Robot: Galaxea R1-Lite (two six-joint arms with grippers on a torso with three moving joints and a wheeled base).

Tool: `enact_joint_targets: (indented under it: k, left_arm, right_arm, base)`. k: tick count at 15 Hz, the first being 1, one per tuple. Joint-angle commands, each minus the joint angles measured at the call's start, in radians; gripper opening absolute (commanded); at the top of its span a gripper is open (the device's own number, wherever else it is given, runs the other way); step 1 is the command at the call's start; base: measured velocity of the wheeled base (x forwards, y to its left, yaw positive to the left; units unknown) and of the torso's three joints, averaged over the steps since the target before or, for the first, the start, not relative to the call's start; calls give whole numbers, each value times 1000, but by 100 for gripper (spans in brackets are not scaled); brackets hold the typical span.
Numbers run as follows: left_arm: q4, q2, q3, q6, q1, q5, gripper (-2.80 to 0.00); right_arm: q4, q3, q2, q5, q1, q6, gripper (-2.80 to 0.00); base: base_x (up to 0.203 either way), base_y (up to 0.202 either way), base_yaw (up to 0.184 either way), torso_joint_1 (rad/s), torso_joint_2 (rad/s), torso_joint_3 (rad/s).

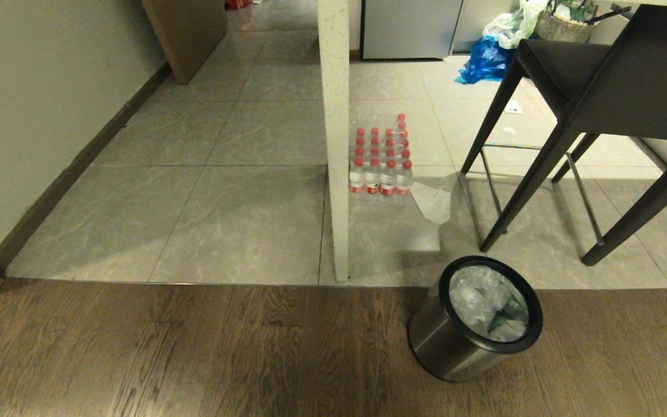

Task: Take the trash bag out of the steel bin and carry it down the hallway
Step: Place the outer trash can on the ground

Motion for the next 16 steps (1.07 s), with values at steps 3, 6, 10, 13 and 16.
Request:
enact_joint_targets:
  k: [3, 6, 10, 13, 16]
  left_arm:
    - [0, 0, 0, 0, 0, 0, -280]
    - [0, 0, 0, 0, 0, 0, -280]
    - [0, 0, 0, 0, 0, 0, -280]
    - [0, 0, 0, 0, 0, 0, -280]
    - [0, 0, 0, 0, 0, 0, -280]
  right_arm:
    - [0, 0, 0, 0, 0, 0, -280]
    - [0, 0, 0, 0, 0, 0, -280]
    - [0, 0, 0, 0, 0, 0, -280]
    - [0, 0, 0, 0, 0, 0, -280]
    - [0, 0, 0, 0, 0, 0, -280]
  base:
    - [0, 0, 0, 0, 0, 0]
    - [0, 0, 0, 0, 0, 0]
    - [0, 0, 0, 0, 0, 0]
    - [0, 0, 0, 0, 0, 0]
    - [0, 0, 0, 0, 0, 0]
